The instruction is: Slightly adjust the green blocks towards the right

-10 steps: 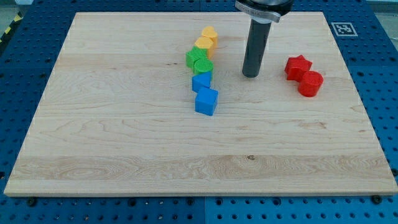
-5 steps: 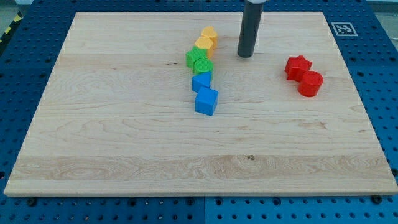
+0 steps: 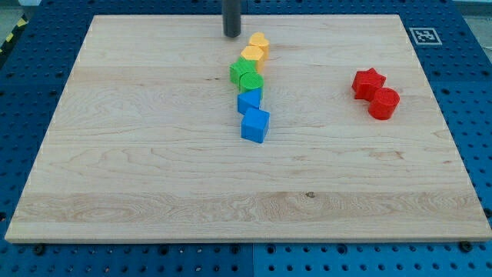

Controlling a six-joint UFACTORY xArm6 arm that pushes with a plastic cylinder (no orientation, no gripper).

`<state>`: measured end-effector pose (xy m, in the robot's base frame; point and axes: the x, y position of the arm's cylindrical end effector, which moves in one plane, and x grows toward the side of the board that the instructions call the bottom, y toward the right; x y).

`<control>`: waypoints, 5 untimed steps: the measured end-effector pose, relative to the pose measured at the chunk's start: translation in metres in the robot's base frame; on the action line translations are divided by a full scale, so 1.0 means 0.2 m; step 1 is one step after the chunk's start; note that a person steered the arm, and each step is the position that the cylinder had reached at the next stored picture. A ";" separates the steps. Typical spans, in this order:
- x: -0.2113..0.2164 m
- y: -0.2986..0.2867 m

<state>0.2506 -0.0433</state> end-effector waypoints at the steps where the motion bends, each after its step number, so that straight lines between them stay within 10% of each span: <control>1: 0.16 -0.05; 5: 0.58 0.01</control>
<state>0.3661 -0.0421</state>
